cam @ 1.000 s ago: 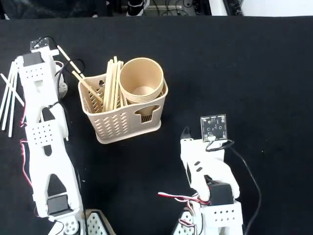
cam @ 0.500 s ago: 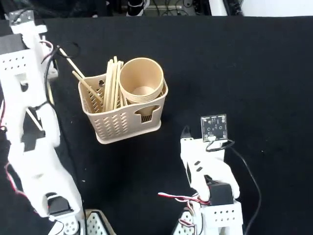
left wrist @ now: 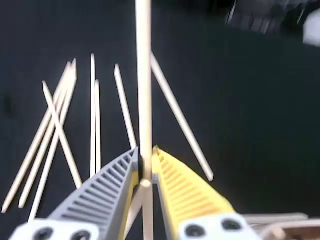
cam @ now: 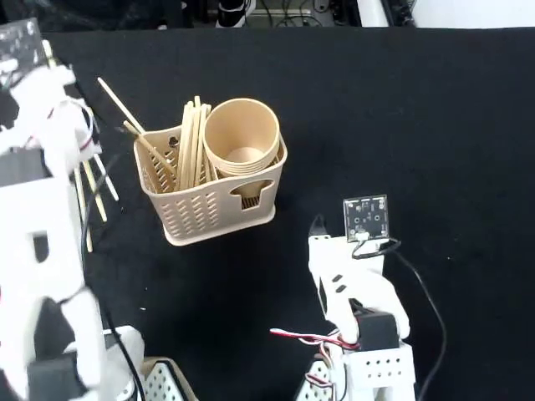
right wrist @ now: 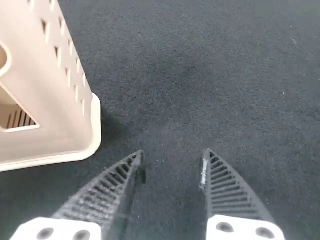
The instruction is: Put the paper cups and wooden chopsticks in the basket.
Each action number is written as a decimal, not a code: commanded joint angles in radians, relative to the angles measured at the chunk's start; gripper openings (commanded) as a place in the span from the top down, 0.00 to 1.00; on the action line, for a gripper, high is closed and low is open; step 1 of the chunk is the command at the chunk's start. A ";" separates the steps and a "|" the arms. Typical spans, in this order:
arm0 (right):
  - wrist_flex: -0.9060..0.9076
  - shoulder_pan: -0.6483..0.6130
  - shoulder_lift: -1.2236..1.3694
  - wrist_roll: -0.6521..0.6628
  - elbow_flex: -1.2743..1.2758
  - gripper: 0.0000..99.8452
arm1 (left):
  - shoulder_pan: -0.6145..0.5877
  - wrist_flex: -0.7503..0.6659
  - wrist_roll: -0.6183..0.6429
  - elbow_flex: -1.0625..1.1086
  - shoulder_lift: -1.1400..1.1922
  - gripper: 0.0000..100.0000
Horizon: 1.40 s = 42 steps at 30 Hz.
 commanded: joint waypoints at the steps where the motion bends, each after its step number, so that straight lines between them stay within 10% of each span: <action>1: -0.020 0.009 -0.091 0.002 -0.004 0.81 | 0.031 -0.149 -0.005 0.171 -0.232 0.97; 24: -0.017 0.009 -0.091 0.005 -0.004 0.81 | 0.300 -0.663 -0.003 0.650 -0.964 0.97; 42: -0.015 0.009 -0.091 0.006 -0.004 0.81 | 0.300 -0.677 0.129 0.897 -0.965 0.87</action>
